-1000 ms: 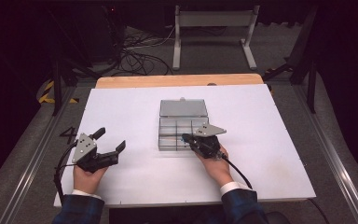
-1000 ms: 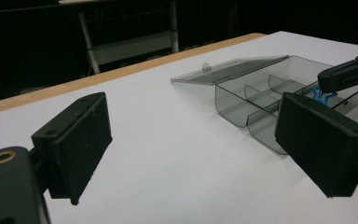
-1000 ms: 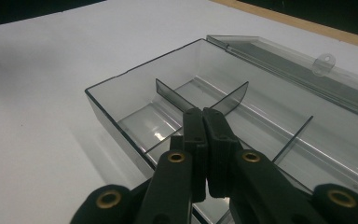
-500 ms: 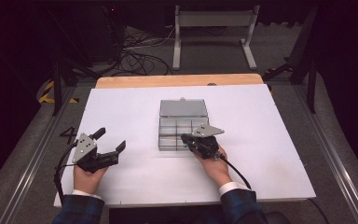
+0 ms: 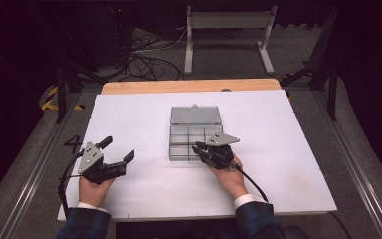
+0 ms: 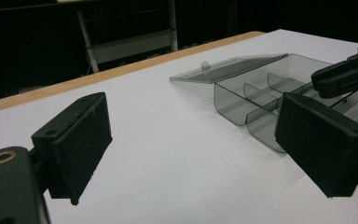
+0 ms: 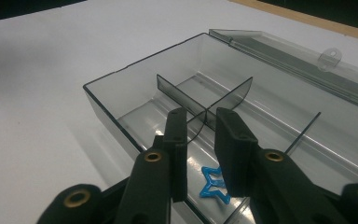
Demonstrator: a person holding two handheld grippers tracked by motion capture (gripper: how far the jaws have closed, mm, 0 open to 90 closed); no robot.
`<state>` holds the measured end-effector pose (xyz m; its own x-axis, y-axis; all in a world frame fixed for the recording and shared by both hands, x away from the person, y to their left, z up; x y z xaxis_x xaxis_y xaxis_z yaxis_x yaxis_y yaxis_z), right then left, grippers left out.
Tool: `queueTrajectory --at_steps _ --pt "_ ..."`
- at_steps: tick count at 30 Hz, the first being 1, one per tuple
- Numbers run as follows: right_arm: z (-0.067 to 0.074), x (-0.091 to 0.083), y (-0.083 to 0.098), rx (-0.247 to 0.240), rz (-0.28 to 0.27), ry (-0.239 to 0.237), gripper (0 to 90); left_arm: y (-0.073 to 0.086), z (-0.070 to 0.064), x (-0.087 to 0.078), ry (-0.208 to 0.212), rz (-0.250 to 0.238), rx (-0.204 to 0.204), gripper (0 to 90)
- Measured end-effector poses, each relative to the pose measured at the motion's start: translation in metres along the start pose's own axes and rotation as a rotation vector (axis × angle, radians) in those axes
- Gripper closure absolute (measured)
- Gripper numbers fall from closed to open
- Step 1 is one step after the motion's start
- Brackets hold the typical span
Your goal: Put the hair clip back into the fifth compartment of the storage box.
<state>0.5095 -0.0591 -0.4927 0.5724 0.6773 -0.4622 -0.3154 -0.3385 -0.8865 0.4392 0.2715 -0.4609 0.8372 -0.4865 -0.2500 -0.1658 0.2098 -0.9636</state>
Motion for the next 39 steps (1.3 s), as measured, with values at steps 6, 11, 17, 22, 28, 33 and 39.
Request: queueTrajectory --at_steps 6,11,17,22,28,33,39 --pt "-0.001 -0.003 0.0 0.002 -0.01 -0.004 67.1 0.0 0.0 0.0 -0.002 -0.001 0.0 11.4" --pt "-0.002 -0.006 0.0 0.007 -0.021 -0.002 60.5 0.0 0.0 0.0 0.0 0.001 -0.002 11.4" --pt "-0.006 -0.01 0.001 0.027 -0.035 0.001 51.8 0.0 0.0 0.0 -0.001 0.001 -0.002 11.3" --pt "-0.008 -0.015 0.002 0.038 -0.056 -0.008 46.3 0.0 0.0 0.0 -0.001 0.002 -0.001 11.3" --pt "-0.011 -0.022 0.001 0.052 -0.087 -0.043 37.0 0.0 0.0 0.0 -0.003 0.003 0.0 11.3" --pt "-0.013 -0.028 -0.001 0.046 -0.1 -0.034 32.9 0.001 0.0 0.001 -0.003 0.004 0.0 11.2" --pt "-0.015 -0.036 -0.003 0.035 -0.115 -0.025 26.7 0.001 0.0 0.001 -0.005 0.008 0.006 11.0"
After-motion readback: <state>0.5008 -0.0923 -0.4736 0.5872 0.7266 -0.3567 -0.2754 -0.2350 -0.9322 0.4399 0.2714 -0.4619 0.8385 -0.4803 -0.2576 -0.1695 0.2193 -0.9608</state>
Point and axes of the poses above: each handheld gripper's, and its own axes: x roughly forward along the jaws, y roughly out of its underside, z roughly to its left, the point moved 3 cm from there along x, roughly forward along the jaws, and after that the axes turned 2 degrees about x, right-handed, at the moved point
